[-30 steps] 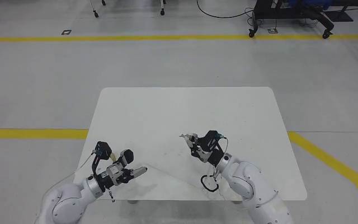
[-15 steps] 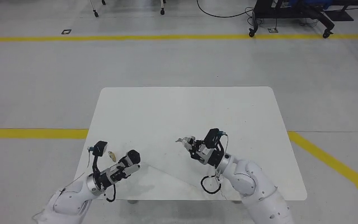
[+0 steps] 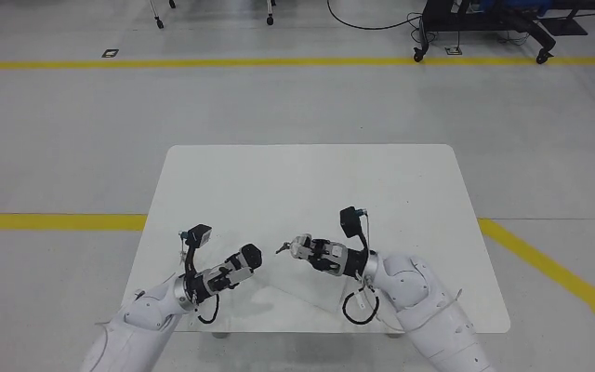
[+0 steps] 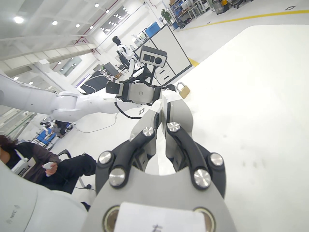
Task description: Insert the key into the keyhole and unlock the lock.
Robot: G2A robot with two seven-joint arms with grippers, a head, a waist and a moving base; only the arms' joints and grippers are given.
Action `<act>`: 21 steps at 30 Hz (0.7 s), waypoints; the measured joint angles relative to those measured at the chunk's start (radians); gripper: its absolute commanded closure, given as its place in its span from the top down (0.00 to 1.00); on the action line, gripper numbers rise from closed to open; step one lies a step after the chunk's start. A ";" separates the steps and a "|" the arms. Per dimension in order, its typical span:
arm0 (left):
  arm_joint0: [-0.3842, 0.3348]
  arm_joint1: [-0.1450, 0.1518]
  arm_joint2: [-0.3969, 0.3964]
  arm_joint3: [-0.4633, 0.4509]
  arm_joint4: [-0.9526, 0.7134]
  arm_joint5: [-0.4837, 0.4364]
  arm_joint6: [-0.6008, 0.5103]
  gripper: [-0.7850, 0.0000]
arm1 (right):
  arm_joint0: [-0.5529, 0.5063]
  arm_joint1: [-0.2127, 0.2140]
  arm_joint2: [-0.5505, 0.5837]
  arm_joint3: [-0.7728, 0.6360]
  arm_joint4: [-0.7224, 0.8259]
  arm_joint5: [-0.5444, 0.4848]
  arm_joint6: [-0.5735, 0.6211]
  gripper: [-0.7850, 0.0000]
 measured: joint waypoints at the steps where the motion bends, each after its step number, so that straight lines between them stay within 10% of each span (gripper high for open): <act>1: -0.002 0.000 0.004 0.001 0.000 0.000 0.000 1.00 | 0.007 -0.001 -0.012 0.006 0.024 -0.003 0.017 0.00; 6: -0.005 0.001 0.012 -0.004 -0.009 0.000 0.000 0.98 | 0.038 -0.007 -0.055 0.029 0.068 0.002 0.058 0.00; 12: -0.009 0.003 0.016 0.007 -0.011 0.000 0.000 0.65 | 0.066 -0.015 -0.092 0.060 0.084 0.007 0.053 0.00; 21: -0.017 0.003 0.020 0.020 -0.005 0.000 0.000 0.47 | 0.083 -0.018 -0.116 0.084 0.107 -0.001 0.056 0.00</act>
